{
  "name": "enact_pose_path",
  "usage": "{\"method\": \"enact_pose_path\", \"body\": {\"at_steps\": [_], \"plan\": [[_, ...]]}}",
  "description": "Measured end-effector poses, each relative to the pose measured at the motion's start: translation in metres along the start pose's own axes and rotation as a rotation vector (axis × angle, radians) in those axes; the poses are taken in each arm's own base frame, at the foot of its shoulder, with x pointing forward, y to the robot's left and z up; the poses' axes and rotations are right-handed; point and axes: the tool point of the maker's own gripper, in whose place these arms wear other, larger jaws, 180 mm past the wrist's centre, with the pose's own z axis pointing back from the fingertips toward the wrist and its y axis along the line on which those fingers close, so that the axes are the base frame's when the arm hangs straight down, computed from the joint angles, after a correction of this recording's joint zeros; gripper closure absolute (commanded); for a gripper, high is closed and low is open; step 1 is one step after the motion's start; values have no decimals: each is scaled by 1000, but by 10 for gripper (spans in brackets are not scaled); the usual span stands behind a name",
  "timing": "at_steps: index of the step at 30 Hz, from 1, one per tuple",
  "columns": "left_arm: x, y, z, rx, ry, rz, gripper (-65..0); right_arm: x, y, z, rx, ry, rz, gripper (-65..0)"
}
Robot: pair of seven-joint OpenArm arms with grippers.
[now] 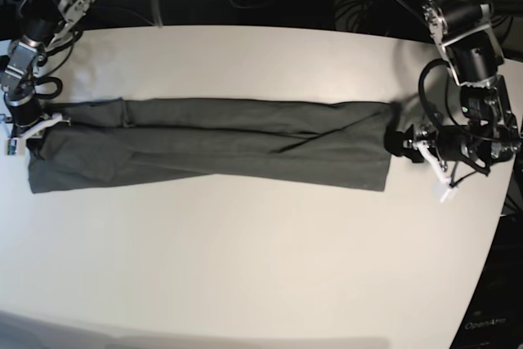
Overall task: Fold the T-shirt properly
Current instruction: 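Open the left gripper and regrasp the strip end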
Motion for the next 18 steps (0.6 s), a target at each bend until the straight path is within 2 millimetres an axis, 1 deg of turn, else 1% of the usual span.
{"method": "enact_pose_path", "body": {"at_steps": [9, 15, 18], "plan": [[3, 1, 2, 5, 8, -4, -269, 0, 0, 0, 0, 0, 0, -4], [11, -7, 3, -37, -23, 1, -269, -2, 1, 0, 5, 10, 22, -3], [11, -8, 2, -40, -21, -1, -269, -2, 5, -1, 3, 3, 33, -3]]}}
